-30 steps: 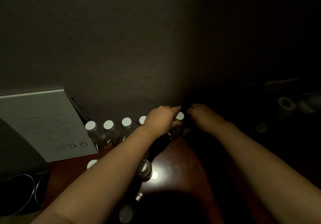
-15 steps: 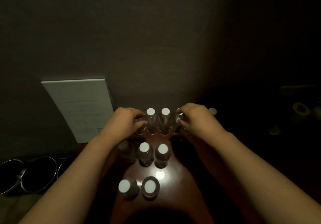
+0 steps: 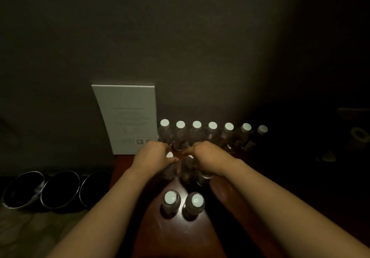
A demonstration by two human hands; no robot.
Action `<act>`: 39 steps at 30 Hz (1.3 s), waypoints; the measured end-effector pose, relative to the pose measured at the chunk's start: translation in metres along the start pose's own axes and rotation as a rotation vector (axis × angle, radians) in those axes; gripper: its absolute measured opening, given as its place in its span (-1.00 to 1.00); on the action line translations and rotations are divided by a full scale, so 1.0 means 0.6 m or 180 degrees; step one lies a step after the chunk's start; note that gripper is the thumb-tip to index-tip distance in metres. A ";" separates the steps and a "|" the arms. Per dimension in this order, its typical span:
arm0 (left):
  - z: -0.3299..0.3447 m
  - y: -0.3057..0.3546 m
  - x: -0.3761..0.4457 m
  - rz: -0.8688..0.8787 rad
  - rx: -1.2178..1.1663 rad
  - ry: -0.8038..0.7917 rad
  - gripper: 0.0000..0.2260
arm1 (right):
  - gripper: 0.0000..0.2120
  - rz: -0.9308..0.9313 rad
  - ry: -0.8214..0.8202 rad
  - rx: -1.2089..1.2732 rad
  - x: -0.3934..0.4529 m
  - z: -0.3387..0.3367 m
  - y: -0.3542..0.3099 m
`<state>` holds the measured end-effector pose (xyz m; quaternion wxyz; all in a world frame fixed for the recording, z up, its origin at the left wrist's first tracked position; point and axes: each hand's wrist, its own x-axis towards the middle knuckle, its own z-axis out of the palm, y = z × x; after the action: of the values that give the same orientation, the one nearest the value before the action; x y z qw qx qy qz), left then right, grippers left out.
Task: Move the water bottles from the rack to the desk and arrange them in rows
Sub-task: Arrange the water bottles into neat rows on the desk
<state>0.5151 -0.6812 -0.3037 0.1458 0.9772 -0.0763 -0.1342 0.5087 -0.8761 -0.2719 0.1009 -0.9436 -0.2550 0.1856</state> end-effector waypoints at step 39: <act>-0.017 -0.059 0.113 0.0118 -0.0578 0.0042 -0.78 | -0.80 0.0478 0.0390 -0.0095 0.138 0.006 0.015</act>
<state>0.5863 -0.6578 -0.3213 0.2368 0.9592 -0.0810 -0.1314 0.5777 -0.8401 -0.3024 0.0880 -0.9710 -0.1796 0.1308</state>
